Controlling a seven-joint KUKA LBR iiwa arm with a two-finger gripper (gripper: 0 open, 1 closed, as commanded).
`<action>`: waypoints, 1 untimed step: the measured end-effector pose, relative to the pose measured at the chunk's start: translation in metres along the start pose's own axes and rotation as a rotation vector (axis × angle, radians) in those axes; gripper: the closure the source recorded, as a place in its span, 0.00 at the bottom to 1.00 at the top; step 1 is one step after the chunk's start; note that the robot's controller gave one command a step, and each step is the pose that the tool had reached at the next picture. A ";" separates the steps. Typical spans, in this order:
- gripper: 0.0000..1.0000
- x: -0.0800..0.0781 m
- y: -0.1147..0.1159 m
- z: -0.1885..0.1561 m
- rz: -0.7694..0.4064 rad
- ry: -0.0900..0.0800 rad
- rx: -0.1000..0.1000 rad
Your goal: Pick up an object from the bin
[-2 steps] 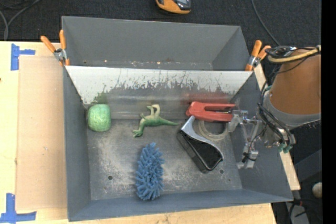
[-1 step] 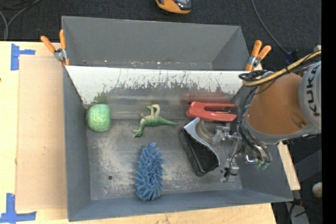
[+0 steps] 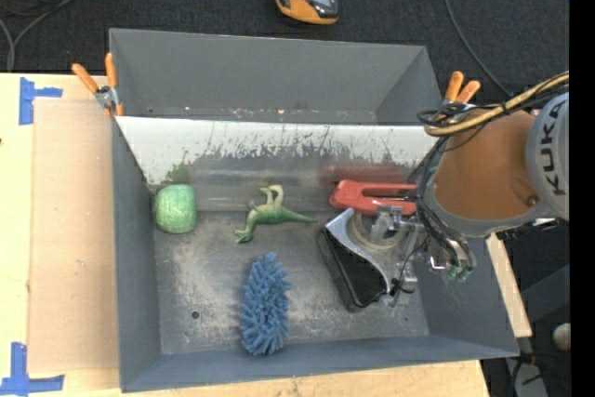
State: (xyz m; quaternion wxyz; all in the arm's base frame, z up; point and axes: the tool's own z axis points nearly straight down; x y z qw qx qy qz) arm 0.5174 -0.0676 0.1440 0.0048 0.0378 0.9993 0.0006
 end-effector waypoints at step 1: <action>0.00 -0.056 0.014 0.066 0.010 0.023 -0.001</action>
Offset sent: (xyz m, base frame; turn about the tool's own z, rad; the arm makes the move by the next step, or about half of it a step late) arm 0.0449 0.0520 -0.0563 0.0707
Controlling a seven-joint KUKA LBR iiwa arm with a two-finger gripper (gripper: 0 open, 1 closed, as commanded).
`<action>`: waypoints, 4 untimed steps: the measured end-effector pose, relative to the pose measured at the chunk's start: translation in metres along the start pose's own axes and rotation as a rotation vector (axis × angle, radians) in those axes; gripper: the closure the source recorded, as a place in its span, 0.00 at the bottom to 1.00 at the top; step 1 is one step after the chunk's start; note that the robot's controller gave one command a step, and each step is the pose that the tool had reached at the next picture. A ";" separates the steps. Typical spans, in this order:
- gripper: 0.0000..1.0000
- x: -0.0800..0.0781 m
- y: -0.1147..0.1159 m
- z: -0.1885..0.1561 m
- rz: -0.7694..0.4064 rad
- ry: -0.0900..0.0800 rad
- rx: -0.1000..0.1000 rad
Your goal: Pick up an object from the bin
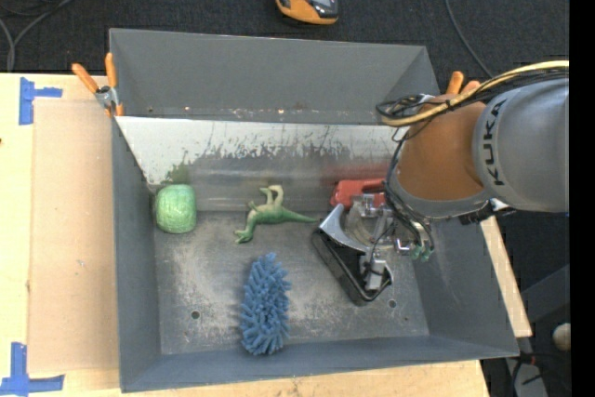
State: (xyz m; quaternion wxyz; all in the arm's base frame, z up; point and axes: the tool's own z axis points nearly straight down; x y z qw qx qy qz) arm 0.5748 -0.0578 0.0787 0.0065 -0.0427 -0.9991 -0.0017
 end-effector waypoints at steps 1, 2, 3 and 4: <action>0.00 0.016 0.043 -0.010 0.059 -0.023 0.001; 0.00 0.001 0.014 -0.012 0.076 -0.012 0.001; 1.00 0.018 0.031 -0.017 0.075 -0.013 -0.001; 1.00 0.018 0.031 -0.017 0.075 -0.013 -0.001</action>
Offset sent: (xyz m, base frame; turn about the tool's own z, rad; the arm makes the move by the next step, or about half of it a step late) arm -0.0004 0.0136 0.0103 0.0742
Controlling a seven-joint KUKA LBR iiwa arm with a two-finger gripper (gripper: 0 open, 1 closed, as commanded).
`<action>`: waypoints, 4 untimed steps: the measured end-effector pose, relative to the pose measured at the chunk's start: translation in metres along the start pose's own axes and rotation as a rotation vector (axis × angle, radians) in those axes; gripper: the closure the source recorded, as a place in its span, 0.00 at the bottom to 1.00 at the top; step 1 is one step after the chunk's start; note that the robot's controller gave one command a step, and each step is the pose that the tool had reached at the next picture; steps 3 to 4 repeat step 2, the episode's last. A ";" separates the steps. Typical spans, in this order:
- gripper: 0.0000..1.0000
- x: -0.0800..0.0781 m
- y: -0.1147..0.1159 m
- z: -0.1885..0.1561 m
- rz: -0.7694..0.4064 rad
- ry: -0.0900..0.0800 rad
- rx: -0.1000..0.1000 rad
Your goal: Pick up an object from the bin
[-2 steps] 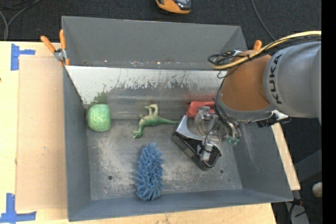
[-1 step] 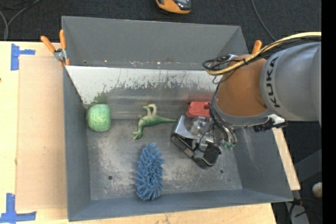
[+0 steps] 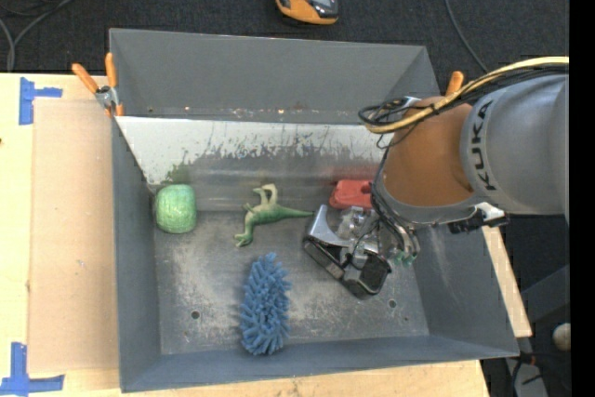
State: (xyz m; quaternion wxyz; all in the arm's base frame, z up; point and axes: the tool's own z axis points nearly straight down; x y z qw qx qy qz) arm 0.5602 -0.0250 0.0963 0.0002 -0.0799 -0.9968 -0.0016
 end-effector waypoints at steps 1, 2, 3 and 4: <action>1.00 -0.010 0.039 -0.051 -0.097 0.004 0.000; 1.00 0.013 0.004 -0.135 -0.013 0.016 0.004; 1.00 0.013 0.004 -0.135 -0.013 0.016 0.004; 1.00 0.013 0.004 -0.135 -0.013 0.016 0.004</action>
Offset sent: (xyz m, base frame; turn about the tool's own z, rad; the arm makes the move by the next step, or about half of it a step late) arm -0.0146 -0.0002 0.1519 -0.0003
